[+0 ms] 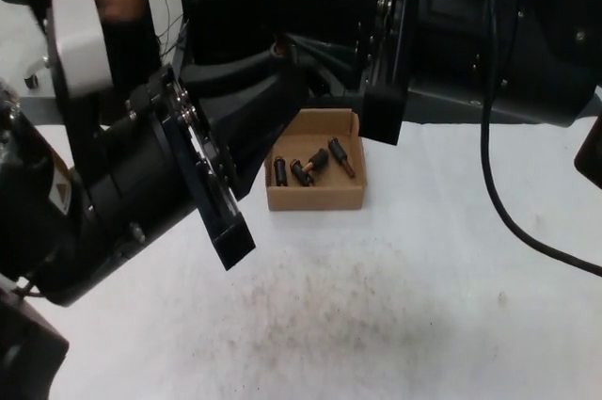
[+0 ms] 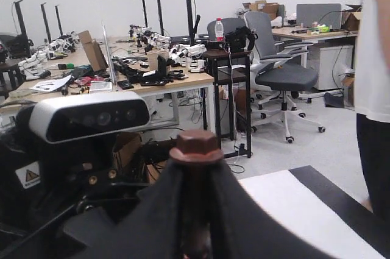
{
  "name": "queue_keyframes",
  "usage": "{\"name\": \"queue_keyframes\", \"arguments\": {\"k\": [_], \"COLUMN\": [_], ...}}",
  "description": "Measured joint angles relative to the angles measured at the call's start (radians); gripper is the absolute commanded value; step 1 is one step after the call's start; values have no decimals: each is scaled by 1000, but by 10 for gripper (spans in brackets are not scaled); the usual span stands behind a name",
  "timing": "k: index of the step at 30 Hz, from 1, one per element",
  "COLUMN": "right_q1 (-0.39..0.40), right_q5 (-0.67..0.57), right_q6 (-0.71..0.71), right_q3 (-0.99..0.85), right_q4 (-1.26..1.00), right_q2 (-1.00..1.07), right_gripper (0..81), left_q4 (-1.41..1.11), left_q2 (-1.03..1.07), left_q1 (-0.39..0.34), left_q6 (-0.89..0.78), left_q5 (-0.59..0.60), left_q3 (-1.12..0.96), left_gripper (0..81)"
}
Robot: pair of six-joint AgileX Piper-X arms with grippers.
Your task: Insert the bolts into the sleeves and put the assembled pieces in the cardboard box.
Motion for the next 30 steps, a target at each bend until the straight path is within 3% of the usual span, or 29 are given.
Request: {"name": "queue_keyframes", "arguments": {"k": [4, 7, 11, 13, 26, 28, 30], "right_q1": [0, 0, 0, 0, 0, 0, 0], "right_q5": [0, 0, 0, 5, 8, 14, 33], "right_q6": [-2, -2, -2, -3, -11, -11, -11], "right_q3": [0, 0, 0, 0, 0, 0, 0], "right_q4": [2, 2, 10, 10, 10, 10, 10], "right_q2": [0, 0, 0, 0, 0, 0, 0], "right_gripper": [19, 139, 375, 438, 438, 392, 272], "left_q4": [0, 2, 4, 4, 51, 122, 254], "left_q2": [0, 0, 0, 0, 0, 0, 0], "left_q1": [0, 0, 4, 8, 20, 20, 26], "left_q6": [0, 0, 0, 0, 6, 6, 24], "left_q5": [-1, -1, -1, -3, -5, -5, -5], "left_q3": [0, 0, 0, 0, 0, -4, -18], "left_gripper": [3, 3, 3, 3, 3, 3, 3]}}
